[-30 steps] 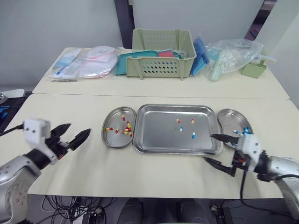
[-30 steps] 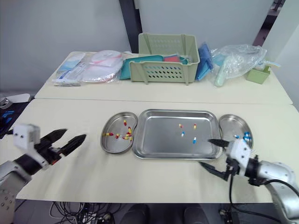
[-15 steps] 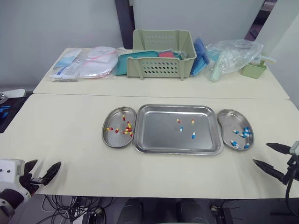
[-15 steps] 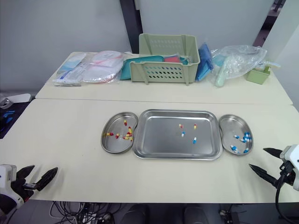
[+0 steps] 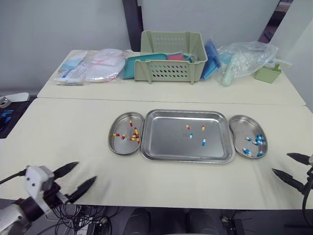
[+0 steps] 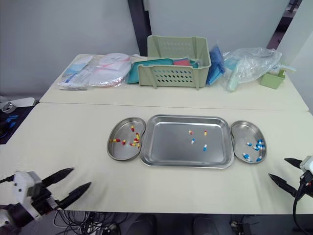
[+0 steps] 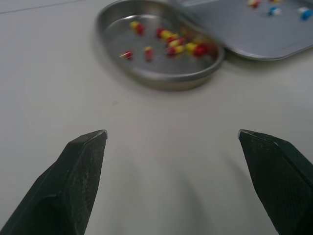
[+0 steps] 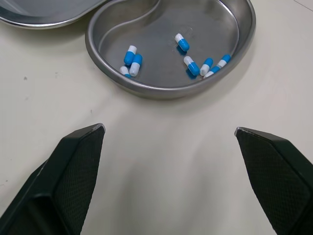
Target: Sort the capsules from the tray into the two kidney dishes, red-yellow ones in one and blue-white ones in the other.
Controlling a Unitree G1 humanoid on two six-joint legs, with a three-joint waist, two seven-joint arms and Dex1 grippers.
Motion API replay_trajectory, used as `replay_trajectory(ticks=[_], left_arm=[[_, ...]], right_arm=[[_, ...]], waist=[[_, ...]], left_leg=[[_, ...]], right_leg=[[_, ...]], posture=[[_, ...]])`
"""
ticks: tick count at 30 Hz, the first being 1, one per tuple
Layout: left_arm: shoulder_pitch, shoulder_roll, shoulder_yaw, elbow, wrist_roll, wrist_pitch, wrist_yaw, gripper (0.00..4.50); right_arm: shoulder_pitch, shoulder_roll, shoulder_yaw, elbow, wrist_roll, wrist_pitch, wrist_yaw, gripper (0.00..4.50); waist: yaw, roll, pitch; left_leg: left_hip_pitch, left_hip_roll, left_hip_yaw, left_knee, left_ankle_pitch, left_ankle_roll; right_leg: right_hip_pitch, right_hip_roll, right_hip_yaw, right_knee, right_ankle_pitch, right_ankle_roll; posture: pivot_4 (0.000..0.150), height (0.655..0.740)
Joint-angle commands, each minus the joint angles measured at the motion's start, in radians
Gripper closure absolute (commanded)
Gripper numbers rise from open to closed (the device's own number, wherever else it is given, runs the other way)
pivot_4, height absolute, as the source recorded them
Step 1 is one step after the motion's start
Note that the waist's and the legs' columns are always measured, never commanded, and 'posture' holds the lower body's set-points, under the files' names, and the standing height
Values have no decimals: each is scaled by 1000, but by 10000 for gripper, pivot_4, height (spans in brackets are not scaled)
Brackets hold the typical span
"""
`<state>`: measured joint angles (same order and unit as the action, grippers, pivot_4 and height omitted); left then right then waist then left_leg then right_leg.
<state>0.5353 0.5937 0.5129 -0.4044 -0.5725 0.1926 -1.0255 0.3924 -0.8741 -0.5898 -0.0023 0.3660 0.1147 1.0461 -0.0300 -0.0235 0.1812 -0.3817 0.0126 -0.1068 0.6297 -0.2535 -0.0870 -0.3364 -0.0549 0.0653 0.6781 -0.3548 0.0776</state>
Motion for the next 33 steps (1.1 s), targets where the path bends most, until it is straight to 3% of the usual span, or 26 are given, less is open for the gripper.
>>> replay_trajectory(ticks=[1, 12, 20, 26, 32, 33], left_arm=[[-27, -24, -110, -142, -51, -15, -18, 621], [-179, -79, -299, -70, 7, -73, 16, 621], [-224, -84, -323, -31, 14, -109, 13, 621], [-244, -86, -353, -23, 31, -121, 19, 621], [-262, -86, -391, -52, 39, -112, 52, 621], [-265, -86, -396, -55, 40, -110, 57, 176]], right_arm=[[44, -7, -72, -7, -4, -23, 7, 0], [170, 55, -167, -103, 15, -4, -35, 0], [218, 94, -149, -472, 164, 188, -60, 0], [44, 121, 144, -776, 175, 397, -313, 0], [-170, 210, 453, -767, 47, 472, -498, 0], [-192, 224, 499, -756, 22, 477, -516, 1727]], waist=[[0, 0, 0], [-4, 4, -2], [-2, 5, -3], [-2, 5, -3], [2, 3, -3], [1, 3, -3]], left_leg=[[0, 0, 0, 0, 0, 0], [1, 0, 0, 0, 0, 0], [0, 0, -1, 0, 0, 0], [0, 0, -1, 0, 0, 0], [-1, 0, -3, 0, 0, 0], [-1, 0, -3, 0, 0, 0]], right_leg=[[0, 0, 0, 0, 0, 0], [0, 0, 0, 0, 0, 0], [0, 0, 0, 0, 0, 0], [0, 1, -1, 1, 0, 0], [0, 0, -2, 0, 0, 0], [0, 0, -2, 0, 0, 0]], posture=[[1500, 7400], [1500, 7400], [1500, 7400], [1500, 7400], [1500, 7400], [1500, 7400]])
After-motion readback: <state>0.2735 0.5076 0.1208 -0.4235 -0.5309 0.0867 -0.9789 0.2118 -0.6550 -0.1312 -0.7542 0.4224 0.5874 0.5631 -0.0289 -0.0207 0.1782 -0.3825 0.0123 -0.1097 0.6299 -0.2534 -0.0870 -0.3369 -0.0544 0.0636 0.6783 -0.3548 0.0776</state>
